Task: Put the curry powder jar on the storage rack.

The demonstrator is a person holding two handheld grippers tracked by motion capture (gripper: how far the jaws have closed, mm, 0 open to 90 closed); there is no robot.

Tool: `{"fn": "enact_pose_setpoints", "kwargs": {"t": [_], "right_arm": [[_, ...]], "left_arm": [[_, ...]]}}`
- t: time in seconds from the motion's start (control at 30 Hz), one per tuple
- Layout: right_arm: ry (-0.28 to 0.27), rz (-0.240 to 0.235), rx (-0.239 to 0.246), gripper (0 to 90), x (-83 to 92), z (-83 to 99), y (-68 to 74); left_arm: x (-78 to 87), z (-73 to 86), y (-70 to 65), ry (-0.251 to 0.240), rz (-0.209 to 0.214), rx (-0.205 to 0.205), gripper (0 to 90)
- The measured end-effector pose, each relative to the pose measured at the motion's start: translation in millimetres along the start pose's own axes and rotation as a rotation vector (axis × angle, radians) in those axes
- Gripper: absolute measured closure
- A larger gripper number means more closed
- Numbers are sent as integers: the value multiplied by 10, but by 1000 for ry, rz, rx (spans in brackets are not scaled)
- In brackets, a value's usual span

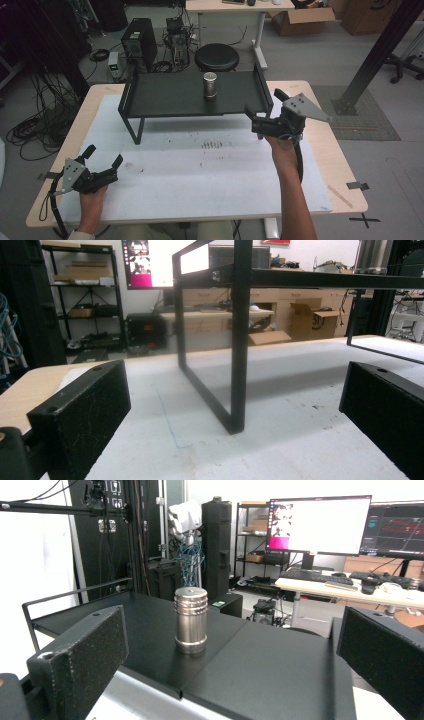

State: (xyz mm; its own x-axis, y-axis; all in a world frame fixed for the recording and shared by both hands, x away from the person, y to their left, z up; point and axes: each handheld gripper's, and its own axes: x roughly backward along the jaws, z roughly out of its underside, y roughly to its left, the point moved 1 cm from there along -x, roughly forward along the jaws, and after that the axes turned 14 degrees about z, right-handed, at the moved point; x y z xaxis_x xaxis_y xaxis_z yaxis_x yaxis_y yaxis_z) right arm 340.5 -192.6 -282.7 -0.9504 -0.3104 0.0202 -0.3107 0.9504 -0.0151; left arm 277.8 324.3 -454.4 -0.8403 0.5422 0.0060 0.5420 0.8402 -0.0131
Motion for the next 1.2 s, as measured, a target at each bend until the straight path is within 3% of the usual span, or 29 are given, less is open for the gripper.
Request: {"fn": "enact_pose_setpoints", "kwargs": {"t": [0.17, 0.57, 1.2], "right_arm": [[-1, 13, -2, 0, 106, 86, -54], [-6, 45, -27, 0, 347, 482, -163], [-4, 90, -64, 0, 473, 927, -303]], "left_arm": [[0, 0, 0, 0, 0, 0, 4], [-6, -1, -1, 7, 1, -3, 4], [-3, 0, -2, 3, -1, -4, 4]]}}
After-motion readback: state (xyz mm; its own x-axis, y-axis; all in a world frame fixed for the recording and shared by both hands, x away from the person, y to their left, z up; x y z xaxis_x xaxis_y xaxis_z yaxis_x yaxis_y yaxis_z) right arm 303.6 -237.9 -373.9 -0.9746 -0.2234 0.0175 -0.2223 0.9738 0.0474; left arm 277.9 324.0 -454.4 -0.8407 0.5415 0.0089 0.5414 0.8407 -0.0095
